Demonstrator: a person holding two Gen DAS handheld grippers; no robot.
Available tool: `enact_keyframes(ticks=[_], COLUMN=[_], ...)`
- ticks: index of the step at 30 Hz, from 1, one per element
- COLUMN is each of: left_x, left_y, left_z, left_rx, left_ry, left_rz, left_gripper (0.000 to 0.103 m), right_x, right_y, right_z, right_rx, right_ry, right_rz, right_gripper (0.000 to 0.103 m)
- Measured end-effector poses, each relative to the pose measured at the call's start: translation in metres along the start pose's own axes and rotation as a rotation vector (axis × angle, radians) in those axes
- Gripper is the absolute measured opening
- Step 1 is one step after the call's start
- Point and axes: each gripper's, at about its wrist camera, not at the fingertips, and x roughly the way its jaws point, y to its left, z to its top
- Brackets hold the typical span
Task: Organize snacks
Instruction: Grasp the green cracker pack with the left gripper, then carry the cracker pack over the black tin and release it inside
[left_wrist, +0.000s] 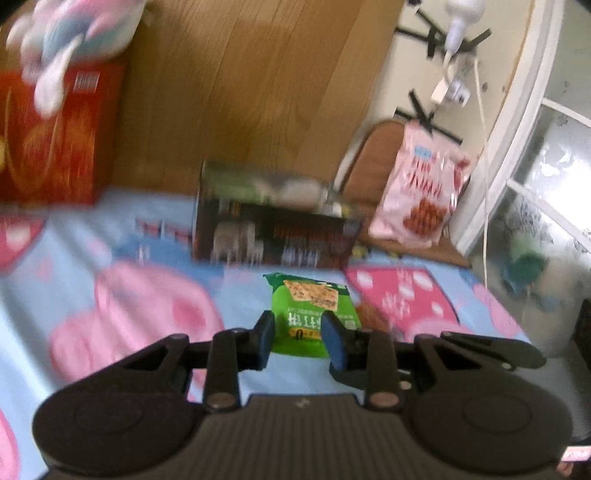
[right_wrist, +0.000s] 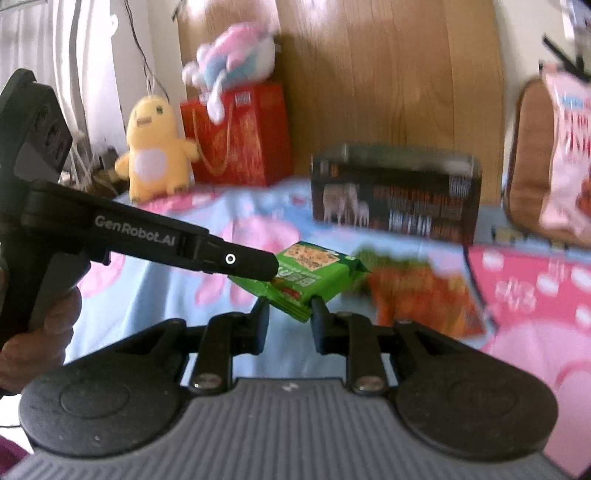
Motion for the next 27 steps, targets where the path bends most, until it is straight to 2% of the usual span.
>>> enact_keyframes(ticks=[4,8,12,16,19,22,25,27], left_x=[0.012,0.044,0.083,0.119,0.138,0.132,0.101,0.085], left_y=[-0.009,-0.014,-0.010,0.002,0.006,0.005,0.011,0.017], left_z=[0.040,0.077,0.101,0.111,0.111,0.107,0.096,0.085], left_rx=[0.046,0.071,0.056,0.038,0.030,0.031,0.009,-0.025], left_ry=[-0.061,-0.092,-0.091,-0.075,-0.056,-0.075,-0.118,-0.111], left_rz=[0.024,0.051,0.081,0.119,0.149,0.162,0.126,0.088], left_gripper=[0.028,0.028,0.028,0.029,0.028,0.030,0.030,0.030], right_x=[0.008,0.030,0.063,0.092,0.108,0.110,0.079,0.056], right_y=[-0.011,-0.033,-0.059,-0.080,-0.090,-0.100,-0.111,-0.118], right_z=[0.028,0.056,0.076,0.087,0.090,0.091,0.086,0.077], right_rx=[-0.035,-0.053,-0.048,-0.032,-0.016,0.027,0.080,0.119], right_ry=[-0.081,-0.137,-0.131,-0.094,-0.061,-0.036,-0.075,-0.086], right_rz=[-0.029,-0.067,-0.097,-0.112,-0.119,-0.108,-0.100,-0.086], right_gripper=[0.027,0.027,0.027,0.027,0.031,0.032,0.031,0.031])
